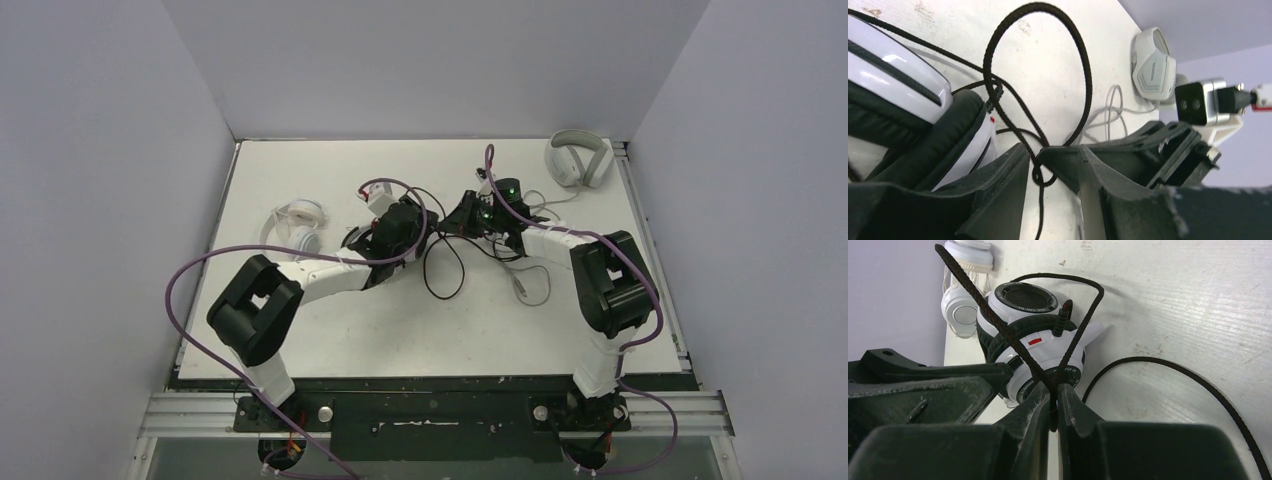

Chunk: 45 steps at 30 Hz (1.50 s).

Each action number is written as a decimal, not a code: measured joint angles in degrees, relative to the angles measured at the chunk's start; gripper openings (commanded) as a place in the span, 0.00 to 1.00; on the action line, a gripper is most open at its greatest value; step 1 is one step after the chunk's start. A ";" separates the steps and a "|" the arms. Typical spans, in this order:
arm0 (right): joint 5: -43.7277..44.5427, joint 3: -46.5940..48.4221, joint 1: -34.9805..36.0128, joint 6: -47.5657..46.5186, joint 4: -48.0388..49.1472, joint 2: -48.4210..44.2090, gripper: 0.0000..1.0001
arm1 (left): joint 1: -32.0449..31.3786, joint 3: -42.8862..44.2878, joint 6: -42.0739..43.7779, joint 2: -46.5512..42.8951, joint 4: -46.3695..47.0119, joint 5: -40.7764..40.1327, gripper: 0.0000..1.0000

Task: Wrap the headphones
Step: Untie the headphones cable at the center of the board.

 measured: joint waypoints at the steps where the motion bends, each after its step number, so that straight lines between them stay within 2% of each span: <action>1: -0.07 0.00 0.00 0.09 0.02 0.00 0.00 | 0.00 1.18 -1.05 0.72 -0.74 -0.48 0.38; 10: -0.37 0.00 -0.37 0.13 0.02 0.00 0.00 | 0.00 7.78 -8.00 4.26 -11.78 -3.37 0.37; 17: -0.37 0.00 -0.66 0.11 0.00 0.00 0.00 | 0.00 8.90 -10.54 4.66 -15.28 -3.89 0.36; 23: -0.59 0.00 -0.70 0.07 -0.02 0.00 0.00 | 0.48 11.93 -10.29 8.37 -15.78 -2.34 0.32; 25: -0.87 0.00 -0.74 0.07 -0.02 0.00 0.00 | 0.59 12.83 -10.21 9.27 -16.00 -1.70 0.27; 26: -1.03 0.00 -0.74 0.04 -0.02 0.00 0.00 | 0.70 13.31 -10.12 9.73 -16.09 -1.38 0.21; 28: -1.20 0.00 -0.74 0.02 -0.04 0.00 0.00 | 0.90 13.70 -9.99 10.14 -16.04 -1.09 0.02; 30: -1.36 0.00 -0.74 0.04 -0.02 0.00 0.00 | 1.14 13.70 -9.73 10.16 -16.02 -1.07 0.00; 35: -1.42 0.00 -0.74 0.07 0.02 0.00 0.00 | 1.64 14.99 -6.40 10.58 -16.41 -1.79 0.00; 40: -1.40 -0.59 -0.74 -0.20 0.00 0.00 0.00 | 2.34 15.67 1.16 9.16 -17.68 -5.53 0.00; 45: -1.38 -2.05 -0.74 -1.07 -0.15 0.00 0.00 | 7.52 18.21 11.52 4.24 -21.73 -7.10 0.00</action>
